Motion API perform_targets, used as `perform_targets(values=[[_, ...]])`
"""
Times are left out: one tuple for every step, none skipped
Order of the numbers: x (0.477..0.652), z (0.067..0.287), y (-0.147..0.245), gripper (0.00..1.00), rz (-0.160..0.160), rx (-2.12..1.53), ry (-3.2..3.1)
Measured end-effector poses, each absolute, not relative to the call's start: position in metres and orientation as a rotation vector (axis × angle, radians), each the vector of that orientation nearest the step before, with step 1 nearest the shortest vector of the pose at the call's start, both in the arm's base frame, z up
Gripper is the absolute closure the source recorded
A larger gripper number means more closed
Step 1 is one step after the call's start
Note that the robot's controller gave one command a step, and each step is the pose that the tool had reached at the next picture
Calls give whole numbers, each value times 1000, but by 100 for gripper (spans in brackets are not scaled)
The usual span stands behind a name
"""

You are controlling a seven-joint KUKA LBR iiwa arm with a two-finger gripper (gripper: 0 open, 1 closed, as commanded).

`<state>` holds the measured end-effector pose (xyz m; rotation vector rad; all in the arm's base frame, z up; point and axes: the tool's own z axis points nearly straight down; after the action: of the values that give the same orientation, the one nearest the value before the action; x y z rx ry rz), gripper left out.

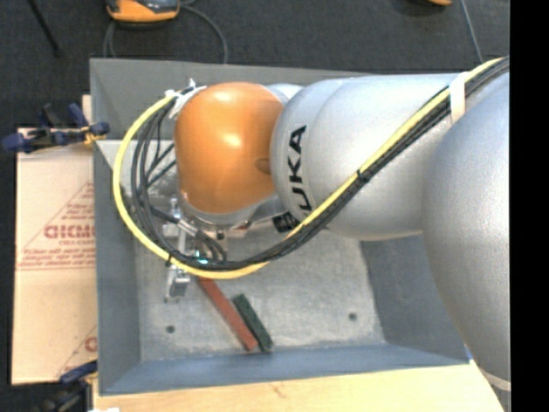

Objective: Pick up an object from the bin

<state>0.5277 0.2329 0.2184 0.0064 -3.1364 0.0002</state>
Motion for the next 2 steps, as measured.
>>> perform_targets(values=[[530, 223, 232, 0, -3, -1, -3144], [511, 173, 234, 0, -5, 76, -3149]])
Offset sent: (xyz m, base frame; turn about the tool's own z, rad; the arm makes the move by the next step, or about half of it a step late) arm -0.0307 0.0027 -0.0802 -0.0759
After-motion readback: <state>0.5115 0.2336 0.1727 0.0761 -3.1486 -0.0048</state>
